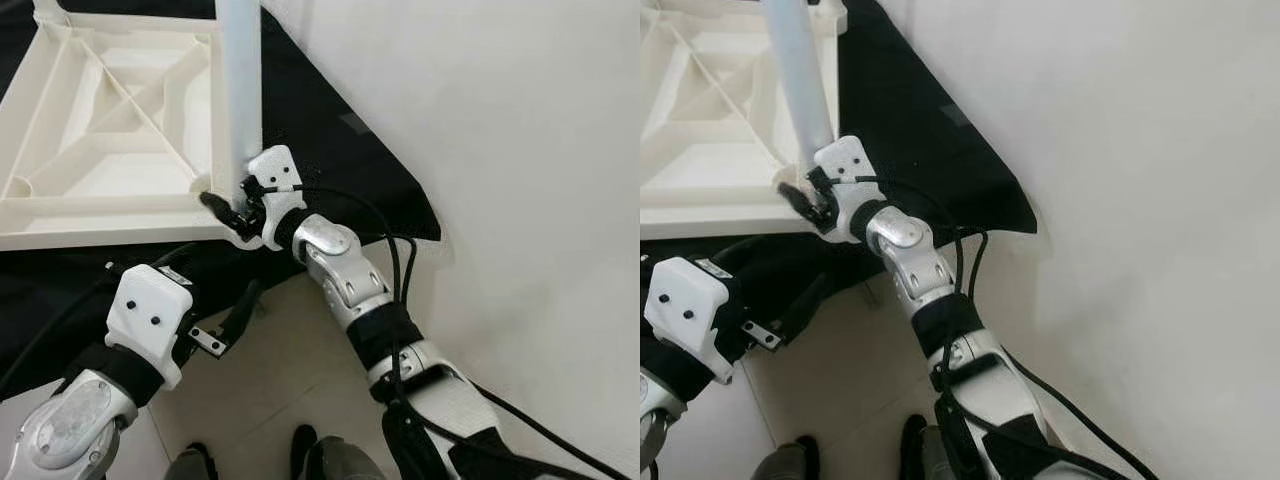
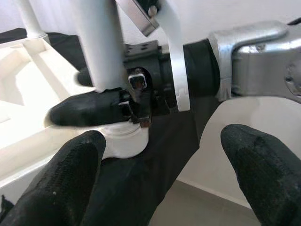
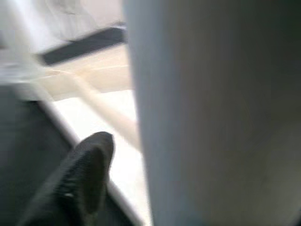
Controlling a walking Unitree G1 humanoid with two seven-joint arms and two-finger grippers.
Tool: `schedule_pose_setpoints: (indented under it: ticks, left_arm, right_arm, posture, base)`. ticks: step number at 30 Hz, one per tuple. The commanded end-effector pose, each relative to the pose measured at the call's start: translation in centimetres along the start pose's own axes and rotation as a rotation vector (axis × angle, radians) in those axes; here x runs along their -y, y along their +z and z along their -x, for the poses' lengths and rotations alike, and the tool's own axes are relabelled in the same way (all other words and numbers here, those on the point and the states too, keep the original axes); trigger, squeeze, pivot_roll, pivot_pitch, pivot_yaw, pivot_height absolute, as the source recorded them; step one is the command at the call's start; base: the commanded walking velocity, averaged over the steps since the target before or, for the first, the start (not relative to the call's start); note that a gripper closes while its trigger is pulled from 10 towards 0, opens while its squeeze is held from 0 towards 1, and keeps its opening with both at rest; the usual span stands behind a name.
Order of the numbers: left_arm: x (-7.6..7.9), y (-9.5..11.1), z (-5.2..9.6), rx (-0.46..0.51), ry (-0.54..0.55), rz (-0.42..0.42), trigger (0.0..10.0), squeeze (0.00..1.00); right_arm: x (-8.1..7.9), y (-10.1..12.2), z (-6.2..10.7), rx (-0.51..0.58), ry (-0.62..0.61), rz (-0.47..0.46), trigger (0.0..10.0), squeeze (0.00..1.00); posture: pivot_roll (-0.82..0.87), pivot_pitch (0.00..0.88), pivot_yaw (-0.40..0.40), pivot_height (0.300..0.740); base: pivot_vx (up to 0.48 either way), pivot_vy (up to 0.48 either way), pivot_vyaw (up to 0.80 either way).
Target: Building children table
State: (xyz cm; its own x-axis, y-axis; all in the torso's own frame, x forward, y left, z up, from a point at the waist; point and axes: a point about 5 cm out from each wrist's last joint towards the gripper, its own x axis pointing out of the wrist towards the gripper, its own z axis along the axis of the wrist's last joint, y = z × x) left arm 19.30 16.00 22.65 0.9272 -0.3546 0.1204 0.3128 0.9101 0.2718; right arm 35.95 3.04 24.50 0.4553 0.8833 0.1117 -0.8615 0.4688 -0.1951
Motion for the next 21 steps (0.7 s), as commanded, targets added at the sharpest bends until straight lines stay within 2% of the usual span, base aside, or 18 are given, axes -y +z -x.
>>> schedule_pose_setpoints:
  ticks: [1, 2, 3, 4, 5, 7, 10, 11, 12, 13, 21]
  left_arm:
    - [0.2, 0.0, 0.2, -0.012, -0.010, 0.003, 10.0, 0.00]
    - [0.3, -0.1, 0.2, -0.012, -0.011, 0.004, 10.0, 0.00]
    - [0.3, -0.1, 0.2, -0.012, -0.011, 0.004, 10.0, 0.00]
    - [0.3, -0.1, 0.2, -0.012, -0.012, 0.004, 10.0, 0.00]
    - [0.3, -0.1, 0.2, -0.012, -0.012, 0.004, 10.0, 0.00]
    - [0.4, 0.0, 0.3, -0.013, -0.015, 0.005, 10.0, 0.00]
    - [0.5, 0.0, 0.3, -0.013, -0.017, 0.005, 10.0, 0.00]
    - [0.5, 0.0, 0.4, -0.014, -0.017, 0.006, 10.0, 0.00]
    - [0.6, 0.0, 0.4, -0.015, -0.017, 0.006, 10.0, 0.00]
    - [0.7, 0.1, 0.5, -0.017, -0.019, 0.006, 10.0, 0.00]
    - [0.7, 0.1, 0.7, -0.025, -0.017, 0.004, 10.0, 0.00]
  right_arm:
    - [-0.7, 0.3, -0.3, 0.007, 0.133, 0.033, 10.0, 1.00]
    - [-0.5, 0.5, -0.1, -0.001, 0.182, 0.062, 10.0, 0.42]
    - [-0.5, 0.5, -0.1, -0.001, 0.182, 0.062, 10.0, 0.42]
    - [-0.3, 0.6, 0.1, -0.012, 0.227, 0.087, 10.0, 0.00]
    - [-0.3, 0.6, 0.1, -0.012, 0.227, 0.087, 10.0, 0.00]
    - [0.1, 0.8, 0.4, -0.049, 0.312, 0.125, 10.0, 0.00]
    - [0.3, 0.9, 0.4, -0.064, 0.321, 0.128, 10.0, 0.00]
    - [0.6, 0.9, 0.4, -0.074, 0.343, 0.126, 6.8, 0.00]
    - [0.7, 1.0, 0.4, -0.080, 0.357, 0.122, 5.0, 0.00]
    - [0.8, 1.0, 0.4, -0.090, 0.363, 0.119, 0.0, 0.00]
    - [1.7, 1.0, 0.8, -0.112, 0.359, 0.111, 0.0, 0.00]
  posture:
    - [0.24, 0.315, -0.182, 0.740]
    - [0.24, 0.315, -0.182, 0.740]
    - [0.24, 0.315, -0.182, 0.740]
    - [0.24, 0.316, -0.183, 0.740]
    - [0.24, 0.316, -0.183, 0.740]
    - [0.25, 0.323, -0.189, 0.740]
    - [0.25, 0.330, -0.190, 0.740]
    - [0.26, 0.334, -0.189, 0.740]
    - [0.26, 0.334, -0.189, 0.740]
    - [0.26, 0.340, -0.191, 0.740]
    - [0.26, 0.350, -0.191, 0.740]
  base:
    - [0.000, 0.000, 0.00]
    - [0.000, 0.000, 0.00]
    - [0.000, 0.000, 0.00]
    - [0.000, 0.000, 0.00]
    - [0.000, 0.000, 0.00]
    - [0.000, 0.000, 0.00]
    - [0.000, 0.000, 0.00]
    - [0.000, 0.000, 0.00]
    - [0.000, 0.000, 0.00]
    - [0.000, 0.000, 0.00]
    - [0.000, 0.000, 0.00]
